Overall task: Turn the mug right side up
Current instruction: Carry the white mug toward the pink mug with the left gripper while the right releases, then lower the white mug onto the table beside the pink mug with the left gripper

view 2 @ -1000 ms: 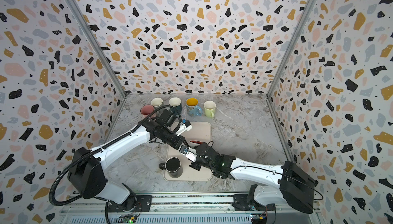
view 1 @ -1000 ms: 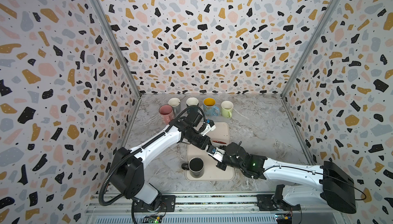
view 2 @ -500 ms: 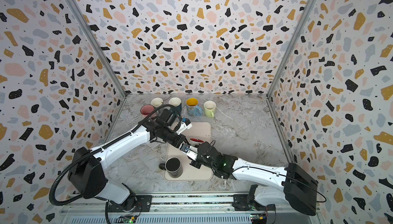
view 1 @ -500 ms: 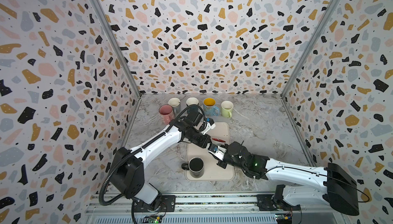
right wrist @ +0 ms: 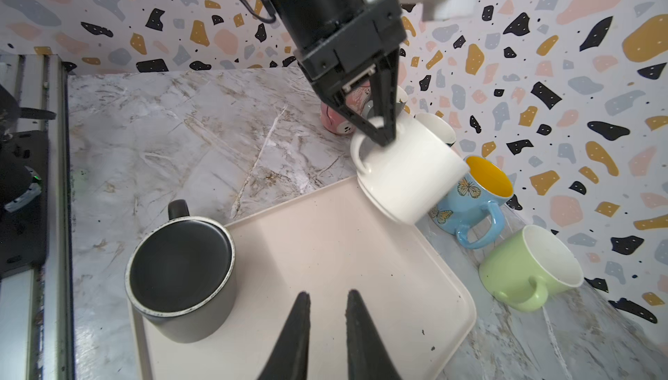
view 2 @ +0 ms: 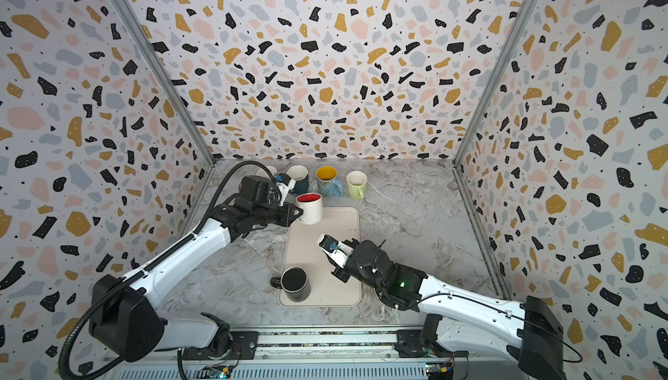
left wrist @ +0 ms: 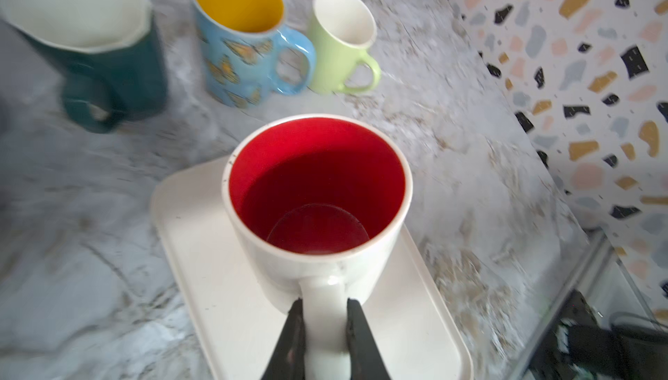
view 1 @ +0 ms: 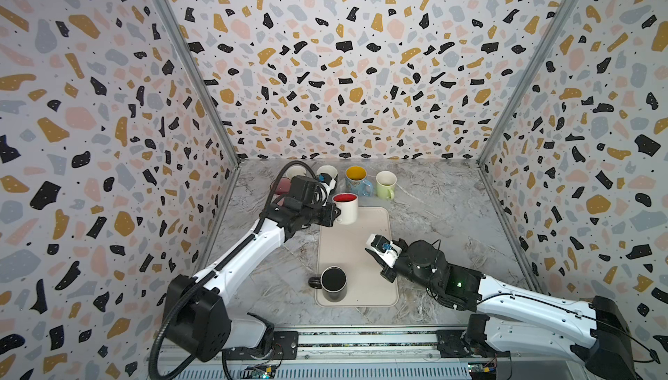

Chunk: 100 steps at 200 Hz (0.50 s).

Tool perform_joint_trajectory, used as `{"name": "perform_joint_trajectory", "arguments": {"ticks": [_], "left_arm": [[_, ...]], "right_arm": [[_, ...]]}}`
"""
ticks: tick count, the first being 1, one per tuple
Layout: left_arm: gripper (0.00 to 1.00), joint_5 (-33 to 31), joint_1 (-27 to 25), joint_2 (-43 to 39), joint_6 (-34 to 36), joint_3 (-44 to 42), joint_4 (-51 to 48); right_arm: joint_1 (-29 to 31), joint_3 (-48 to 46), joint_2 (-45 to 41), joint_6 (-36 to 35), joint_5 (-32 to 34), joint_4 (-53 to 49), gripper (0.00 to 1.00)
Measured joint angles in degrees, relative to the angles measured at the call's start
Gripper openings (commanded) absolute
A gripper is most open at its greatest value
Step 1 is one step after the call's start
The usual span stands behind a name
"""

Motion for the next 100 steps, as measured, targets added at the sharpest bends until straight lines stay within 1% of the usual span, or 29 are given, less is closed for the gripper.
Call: {"name": "perform_joint_trajectory", "arguments": {"ticks": [42,100], "left_arm": [[0.0,-8.68,2.84,-6.05,-1.53,-9.62,9.64],[0.0,-18.73,3.78,-9.4,-3.15,-21.9,19.96]], "right_arm": [[-0.24,0.0,2.27,0.52,0.87,-0.15,0.2],[-1.92,0.0,3.17,0.79,0.68,0.04,0.2]]}}
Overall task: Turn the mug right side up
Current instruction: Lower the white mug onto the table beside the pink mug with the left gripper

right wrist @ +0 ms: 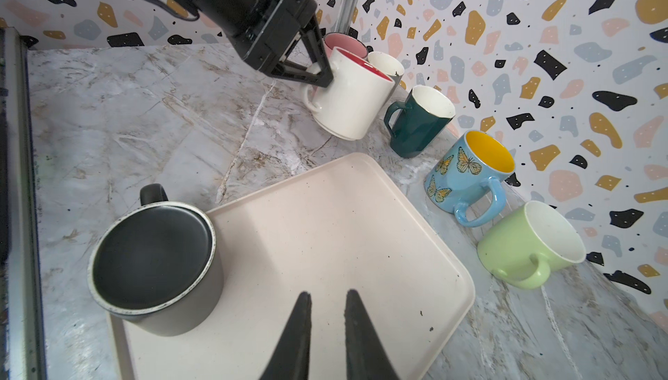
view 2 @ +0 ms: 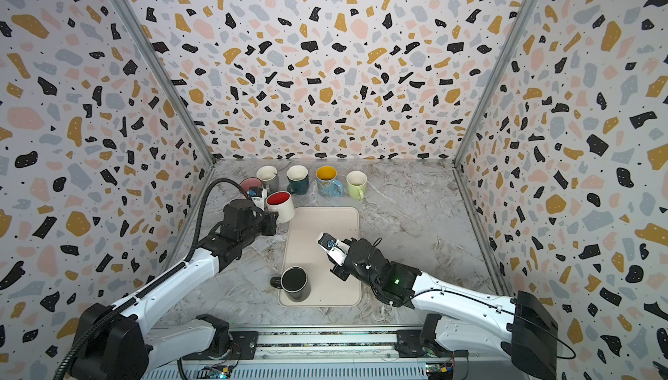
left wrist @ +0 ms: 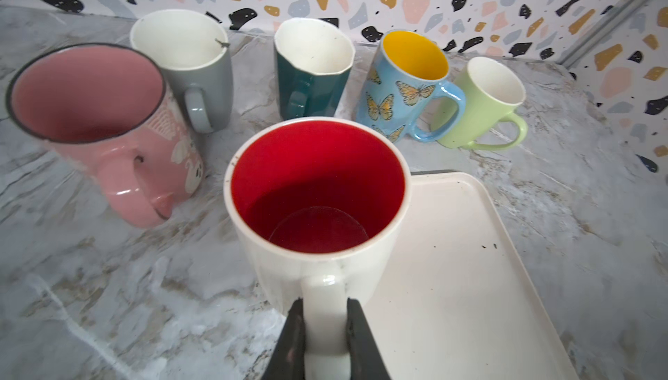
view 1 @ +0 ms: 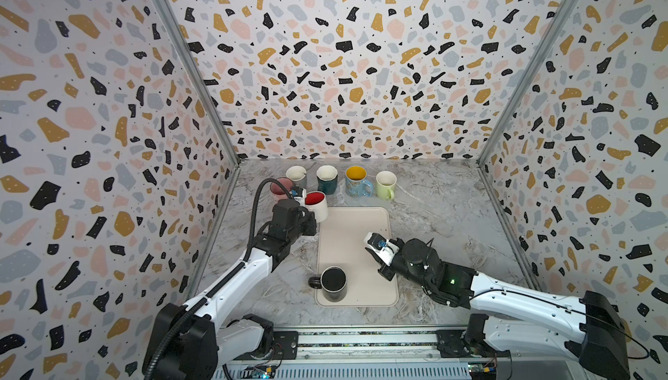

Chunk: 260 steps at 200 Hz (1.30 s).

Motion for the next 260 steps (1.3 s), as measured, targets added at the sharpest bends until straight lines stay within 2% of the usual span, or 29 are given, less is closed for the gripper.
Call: {"name": "perform_joint_trajectory", "arguments": {"ticks": [37,68,188,260], "left_arm": [[0.0,-4.13,0.28,-0.15,-1.18,-6.14,7.63],[0.0,-5.86,0.37,2.97,-1.75,-8.0,14.05],[0.0,-9.9,0.7,17.11,-3.28,-8.24,28.26],[0.0,-11.85,0.7,20.96,-3.74,-8.07,33.4]], "right_arm": [[-1.14,0.0,0.04,0.44,-0.55,0.11,0.19],[-1.81,0.0,0.02,0.85,-0.96,0.2,0.18],[-3.15,0.0,0.02,2.03,-1.73,1.6,0.17],[-3.98,0.0,0.02,2.14,-1.88,2.25,0.17]]}}
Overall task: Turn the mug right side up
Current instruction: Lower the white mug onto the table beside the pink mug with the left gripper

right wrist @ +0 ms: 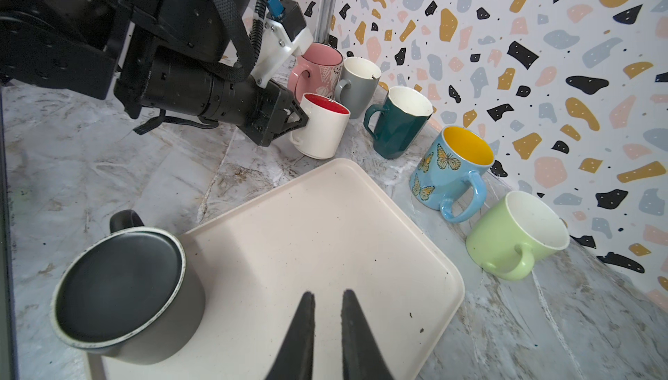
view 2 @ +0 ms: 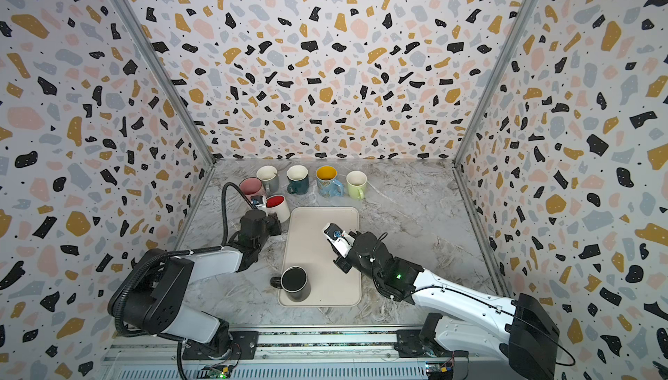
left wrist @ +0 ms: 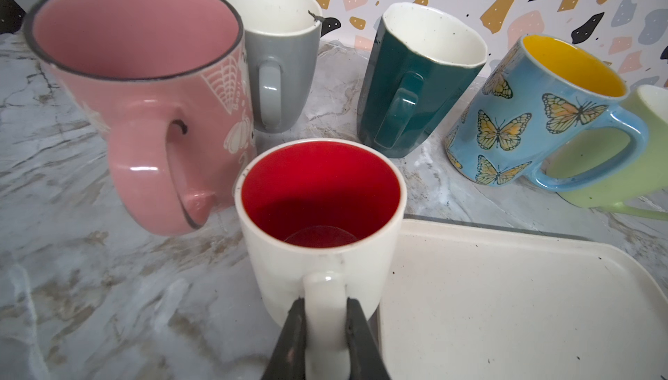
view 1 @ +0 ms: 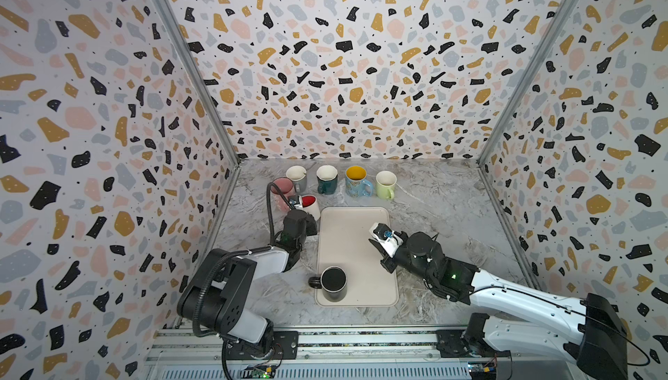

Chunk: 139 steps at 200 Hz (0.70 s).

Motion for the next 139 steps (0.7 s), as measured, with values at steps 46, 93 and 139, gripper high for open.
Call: {"name": "perform_joint_trajectory", "arguments": {"ticks": [46,93,139], "left_arm": [[0.0,-0.59,0.0,1.51,0.0,0.2,1.97],[0.08,-0.55,0.0,2.27,-0.17,0.31,2.8],[0.14,-0.55,0.0,2.58,-0.24,0.31,2.97]], "right_arm": [[-0.17,0.0,0.0,0.17,-0.24,0.15,0.17],[-0.28,-0.02,0.0,0.24,-0.72,0.28,0.17],[-0.37,-0.04,0.0,0.39,-0.79,0.31,0.17]]}}
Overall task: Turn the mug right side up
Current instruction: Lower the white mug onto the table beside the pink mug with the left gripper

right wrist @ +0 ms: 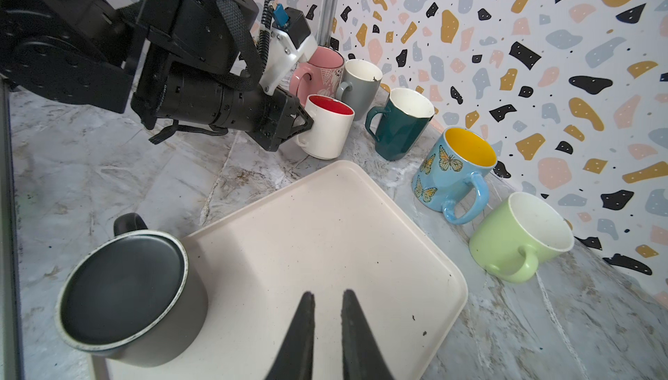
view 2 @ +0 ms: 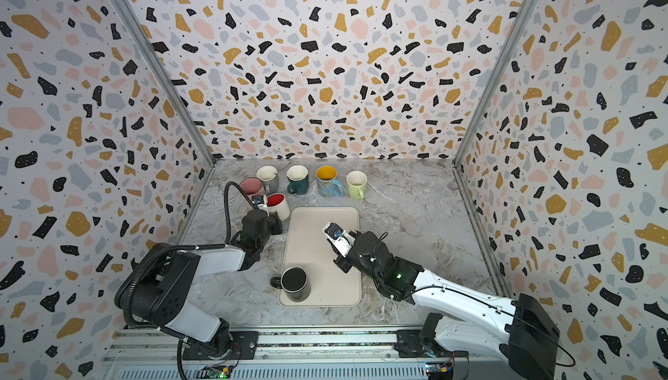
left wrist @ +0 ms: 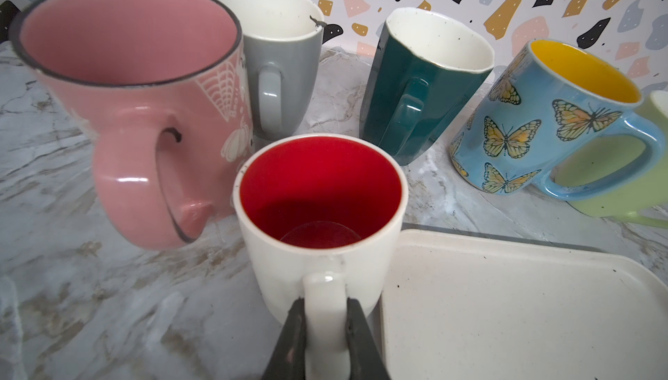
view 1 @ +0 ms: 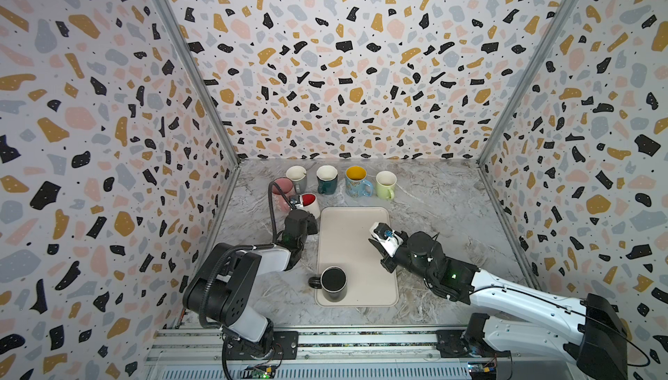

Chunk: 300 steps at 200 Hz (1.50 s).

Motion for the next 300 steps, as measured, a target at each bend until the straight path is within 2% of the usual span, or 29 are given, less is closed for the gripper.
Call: {"name": "perform_joint_trajectory", "arguments": {"ticks": [30,137,221,249,300], "left_arm": [[0.18,0.04,0.0,0.31,-0.09,0.0,0.28],[0.23,0.66,-0.02,2.64,-0.81,-0.02,0.17],[0.37,1.68,0.0,2.95,-1.51,-0.02,-0.55],[0.4,2.67,0.0,0.09,-1.73,-0.44,-2.71],[0.41,4.31,-0.09,-11.1,-2.27,-1.6,-9.94]], "right_arm": [[0.0,0.0,0.0,0.04,-0.02,0.02,0.18],[0.0,-0.39,0.0,0.35,-0.02,0.85,0.19],[0.0,-0.48,0.0,0.74,-0.04,1.07,0.2],[-0.02,-0.79,0.0,0.87,-0.24,1.53,0.2],[-0.07,-1.4,0.0,1.14,-0.96,2.19,0.21]]}}
